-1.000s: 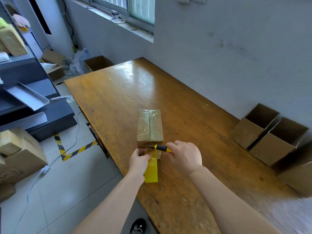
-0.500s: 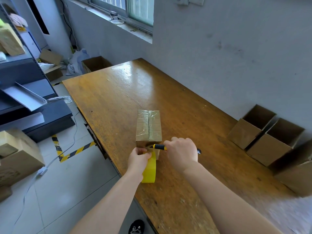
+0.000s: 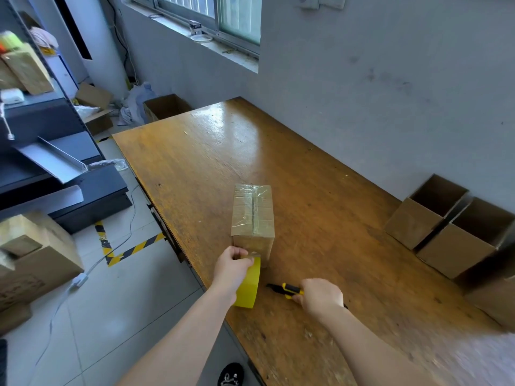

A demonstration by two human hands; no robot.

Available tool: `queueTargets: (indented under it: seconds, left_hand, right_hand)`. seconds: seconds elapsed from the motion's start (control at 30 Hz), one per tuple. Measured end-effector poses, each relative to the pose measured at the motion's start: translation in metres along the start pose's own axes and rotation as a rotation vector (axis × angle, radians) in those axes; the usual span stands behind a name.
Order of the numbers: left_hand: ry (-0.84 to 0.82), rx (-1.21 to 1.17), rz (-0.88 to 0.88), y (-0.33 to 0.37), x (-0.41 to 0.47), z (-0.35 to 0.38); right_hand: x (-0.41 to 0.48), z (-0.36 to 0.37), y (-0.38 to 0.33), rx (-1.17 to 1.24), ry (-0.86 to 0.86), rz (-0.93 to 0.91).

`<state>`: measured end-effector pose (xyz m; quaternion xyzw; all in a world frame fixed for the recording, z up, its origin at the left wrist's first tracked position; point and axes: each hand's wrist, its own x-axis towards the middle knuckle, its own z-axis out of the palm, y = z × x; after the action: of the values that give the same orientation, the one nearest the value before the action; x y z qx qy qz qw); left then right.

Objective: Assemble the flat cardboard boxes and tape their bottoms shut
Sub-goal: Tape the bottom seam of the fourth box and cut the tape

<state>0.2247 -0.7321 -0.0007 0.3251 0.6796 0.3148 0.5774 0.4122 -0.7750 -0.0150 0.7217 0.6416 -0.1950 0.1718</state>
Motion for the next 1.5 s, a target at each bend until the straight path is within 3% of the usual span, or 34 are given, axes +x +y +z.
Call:
queueTargets:
  seconds: [0.13,0.23,0.33,0.5,0.67,1.1,1.33,1.5]
  left_hand:
    - [-0.004,0.012,0.013,0.0,0.0,-0.002]
    - [0.017,0.016,0.043,0.002,-0.001,-0.002]
    - [0.021,0.035,0.068,0.002,0.001,-0.003]
    - [0.012,0.06,0.088,0.003,0.003,-0.004]
    - [-0.003,0.092,0.07,0.003,0.008,-0.007]
    - [-0.059,0.153,0.058,0.008,0.003,-0.013]
    - [-0.048,0.13,0.027,0.008,0.002,-0.013]
    - [-0.071,0.136,0.007,0.012,-0.005,-0.009]
  right_hand:
    - [0.004,0.007,0.0,0.03,0.187,0.02]
    - [0.008,-0.026,-0.021,0.283,0.545,-0.164]
    - [0.016,-0.054,-0.05,0.336,0.793,-0.325]
    - [0.04,-0.059,-0.069,0.163,0.721,-0.373]
    - [0.048,-0.056,-0.068,0.076,0.773,-0.425]
    - [0.04,-0.069,-0.083,0.154,0.689,-0.302]
    - [0.033,-0.073,-0.078,0.129,0.459,-0.365]
    - [0.029,-0.08,-0.071,0.109,0.491,-0.347]
